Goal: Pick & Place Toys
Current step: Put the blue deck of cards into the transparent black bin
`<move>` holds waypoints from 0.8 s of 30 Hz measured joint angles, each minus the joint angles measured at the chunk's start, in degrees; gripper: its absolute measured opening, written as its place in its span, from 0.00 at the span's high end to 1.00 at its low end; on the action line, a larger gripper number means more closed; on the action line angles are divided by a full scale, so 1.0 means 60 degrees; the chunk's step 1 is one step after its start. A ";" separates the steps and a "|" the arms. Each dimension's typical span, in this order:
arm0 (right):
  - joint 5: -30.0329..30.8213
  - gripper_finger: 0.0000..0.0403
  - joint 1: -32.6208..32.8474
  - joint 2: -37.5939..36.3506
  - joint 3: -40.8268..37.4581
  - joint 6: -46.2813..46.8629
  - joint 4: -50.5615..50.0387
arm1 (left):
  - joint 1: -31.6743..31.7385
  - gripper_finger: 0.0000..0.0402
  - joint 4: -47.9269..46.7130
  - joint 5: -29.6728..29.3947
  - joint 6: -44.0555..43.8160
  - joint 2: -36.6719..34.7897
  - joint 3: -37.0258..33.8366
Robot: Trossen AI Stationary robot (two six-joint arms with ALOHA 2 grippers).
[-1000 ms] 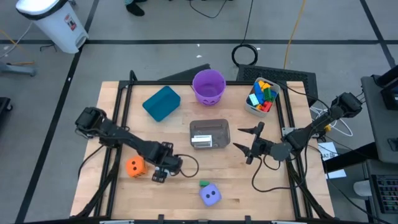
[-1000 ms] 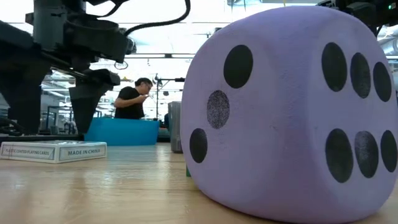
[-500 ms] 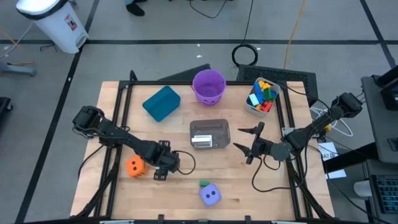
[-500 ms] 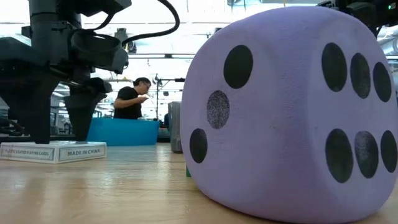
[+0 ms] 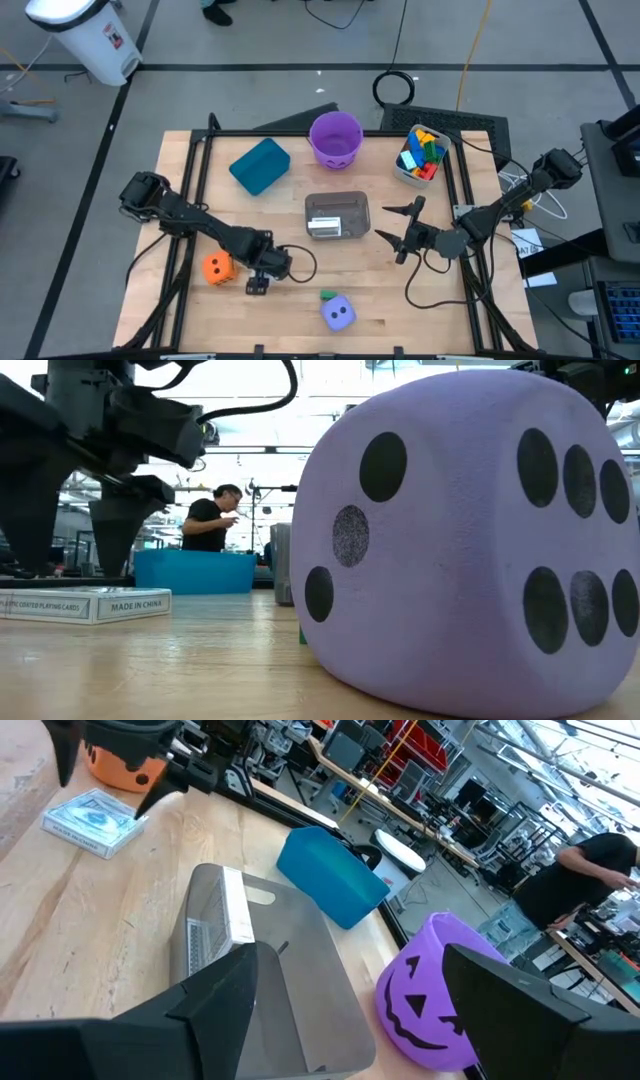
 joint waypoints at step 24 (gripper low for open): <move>0.0000 0.28 0.0000 0.0000 0.0000 0.0011 0.0000 | -0.0529 0.14 0.0191 -0.2115 0.0464 -0.0021 -0.0618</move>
